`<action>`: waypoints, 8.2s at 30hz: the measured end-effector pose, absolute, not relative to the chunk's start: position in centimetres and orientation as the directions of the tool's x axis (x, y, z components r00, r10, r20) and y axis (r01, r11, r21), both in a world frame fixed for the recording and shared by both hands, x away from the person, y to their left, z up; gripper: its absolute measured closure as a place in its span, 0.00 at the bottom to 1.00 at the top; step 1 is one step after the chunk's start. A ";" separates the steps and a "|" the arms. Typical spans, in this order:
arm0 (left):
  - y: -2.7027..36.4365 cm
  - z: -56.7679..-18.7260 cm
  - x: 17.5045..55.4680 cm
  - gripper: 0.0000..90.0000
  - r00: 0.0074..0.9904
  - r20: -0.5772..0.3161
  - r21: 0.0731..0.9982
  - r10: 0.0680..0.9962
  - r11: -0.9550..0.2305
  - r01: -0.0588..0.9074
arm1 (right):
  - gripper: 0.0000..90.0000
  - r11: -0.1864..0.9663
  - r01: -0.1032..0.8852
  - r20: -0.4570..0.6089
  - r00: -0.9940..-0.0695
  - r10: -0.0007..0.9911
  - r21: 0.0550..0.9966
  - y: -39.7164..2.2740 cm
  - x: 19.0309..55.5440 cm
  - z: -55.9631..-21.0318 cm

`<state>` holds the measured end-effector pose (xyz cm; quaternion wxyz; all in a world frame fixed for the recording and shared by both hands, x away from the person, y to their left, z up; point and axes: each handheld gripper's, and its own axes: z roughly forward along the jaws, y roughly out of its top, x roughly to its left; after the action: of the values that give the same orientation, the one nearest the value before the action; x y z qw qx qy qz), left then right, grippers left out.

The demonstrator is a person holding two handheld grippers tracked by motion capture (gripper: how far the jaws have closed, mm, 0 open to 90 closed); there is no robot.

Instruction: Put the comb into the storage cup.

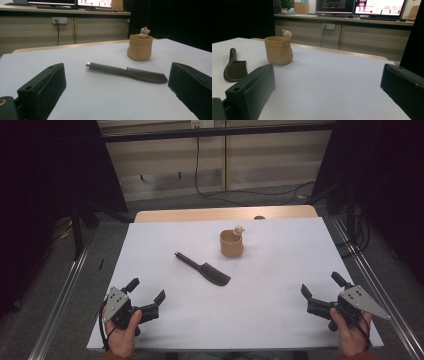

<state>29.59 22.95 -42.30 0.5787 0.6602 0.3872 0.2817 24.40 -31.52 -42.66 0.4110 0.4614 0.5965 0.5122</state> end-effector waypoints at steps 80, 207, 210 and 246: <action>17.3 -39.8 40.1 0.01 0.648 -0.002 0.992 0.762 -0.081 0.098 | 0.00 0.052 0.147 -0.009 -0.279 0.960 0.988 -31.2 24.7 -42.9; 15.6 -44.2 51.1 1.00 0.675 -0.017 0.735 0.737 -0.449 0.509 | 0.00 0.075 0.161 -0.019 -0.323 0.946 0.984 -30.9 24.6 -43.2; 15.7 -44.3 51.2 1.00 0.665 -0.023 0.733 0.746 -0.440 0.519 | 0.00 0.075 0.161 -0.019 -0.323 0.946 0.984 -31.0 24.6 -43.2; 15.9 -44.9 51.6 1.00 0.693 -0.042 0.670 0.720 -0.494 0.554 | 0.00 0.077 0.161 -0.020 -0.326 0.945 0.984 -30.9 24.6 -43.2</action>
<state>51.57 15.88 -44.91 0.3385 0.8555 0.3723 0.1227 24.59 -30.92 -43.21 0.3788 0.4401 0.6283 0.5177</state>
